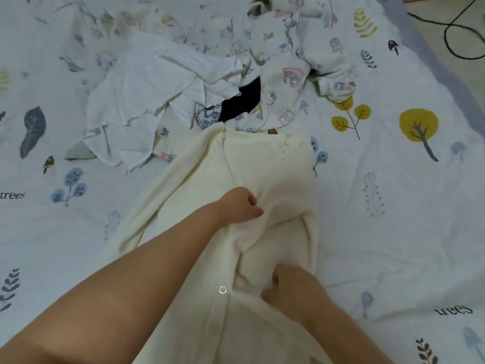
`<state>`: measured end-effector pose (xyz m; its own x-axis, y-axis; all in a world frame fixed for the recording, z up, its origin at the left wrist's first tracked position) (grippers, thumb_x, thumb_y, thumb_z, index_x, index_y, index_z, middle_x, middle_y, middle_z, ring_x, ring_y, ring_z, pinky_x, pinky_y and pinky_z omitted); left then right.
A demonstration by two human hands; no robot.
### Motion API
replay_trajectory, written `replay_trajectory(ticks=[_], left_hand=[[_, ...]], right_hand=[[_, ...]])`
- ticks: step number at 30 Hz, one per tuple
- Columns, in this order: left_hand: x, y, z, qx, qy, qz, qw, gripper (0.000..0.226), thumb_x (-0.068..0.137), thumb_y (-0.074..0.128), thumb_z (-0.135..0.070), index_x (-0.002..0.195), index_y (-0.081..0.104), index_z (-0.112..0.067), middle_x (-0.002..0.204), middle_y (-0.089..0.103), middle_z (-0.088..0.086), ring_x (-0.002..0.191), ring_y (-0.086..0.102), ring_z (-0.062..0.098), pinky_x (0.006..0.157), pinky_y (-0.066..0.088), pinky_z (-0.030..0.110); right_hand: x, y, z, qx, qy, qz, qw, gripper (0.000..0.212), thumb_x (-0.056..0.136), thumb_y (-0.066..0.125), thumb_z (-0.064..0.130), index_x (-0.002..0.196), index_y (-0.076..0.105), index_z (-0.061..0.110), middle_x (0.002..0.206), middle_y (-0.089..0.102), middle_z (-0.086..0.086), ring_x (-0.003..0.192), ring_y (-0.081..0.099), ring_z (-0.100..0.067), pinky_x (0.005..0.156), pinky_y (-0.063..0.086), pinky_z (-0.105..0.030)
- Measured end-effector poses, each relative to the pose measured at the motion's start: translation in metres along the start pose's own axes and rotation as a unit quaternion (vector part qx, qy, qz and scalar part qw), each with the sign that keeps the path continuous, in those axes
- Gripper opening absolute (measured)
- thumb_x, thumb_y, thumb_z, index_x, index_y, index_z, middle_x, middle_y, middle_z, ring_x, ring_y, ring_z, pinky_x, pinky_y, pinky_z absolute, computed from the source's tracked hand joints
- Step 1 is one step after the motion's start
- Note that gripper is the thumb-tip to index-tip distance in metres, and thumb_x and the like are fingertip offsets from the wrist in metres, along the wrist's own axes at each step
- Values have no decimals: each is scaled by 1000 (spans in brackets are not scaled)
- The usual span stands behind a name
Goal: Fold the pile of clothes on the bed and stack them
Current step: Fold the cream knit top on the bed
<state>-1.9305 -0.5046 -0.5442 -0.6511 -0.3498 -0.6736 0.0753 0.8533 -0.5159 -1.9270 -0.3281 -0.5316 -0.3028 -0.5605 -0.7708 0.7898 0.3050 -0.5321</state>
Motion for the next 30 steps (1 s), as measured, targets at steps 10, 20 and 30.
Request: replay_trajectory(ticks=[10, 20, 30], left_hand=[[1, -27, 9, -206, 6, -247, 947, 16, 90, 57, -25, 87, 48, -13, 77, 47, -4, 75, 44, 16, 61, 30, 25], [-41, -4, 52, -252, -136, 96, 953, 4, 88, 58, -12, 85, 56, -11, 56, 58, -3, 43, 54, 8, 47, 51, 22], [-64, 21, 91, -455, -56, 56, 887, 7, 92, 53, -8, 93, 60, -8, 86, 63, 8, 70, 59, 14, 65, 50, 24]], right_hand=[[-16, 26, 2, 178, -21, 83, 980, 37, 73, 73, 26, 102, 51, 22, 99, 56, 2, 92, 55, -16, 81, 45, -25], [-33, 75, 34, 199, -41, 60, 977, 26, 95, 46, 37, 72, 44, 25, 74, 48, 9, 70, 45, -7, 66, 34, -23], [47, 1, 50, 620, 47, -173, 764, 32, 98, 41, 20, 108, 61, -3, 97, 67, -15, 85, 62, -25, 81, 52, -39]])
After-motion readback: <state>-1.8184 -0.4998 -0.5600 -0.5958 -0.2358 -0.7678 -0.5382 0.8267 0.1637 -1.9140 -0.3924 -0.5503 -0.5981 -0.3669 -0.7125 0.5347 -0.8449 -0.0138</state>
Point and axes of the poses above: each hand's wrist, its own x-axis towards the middle knuckle, its own y-axis out of the palm, z = x × y, the point moved 4 cm from there along x, towards the middle knuckle
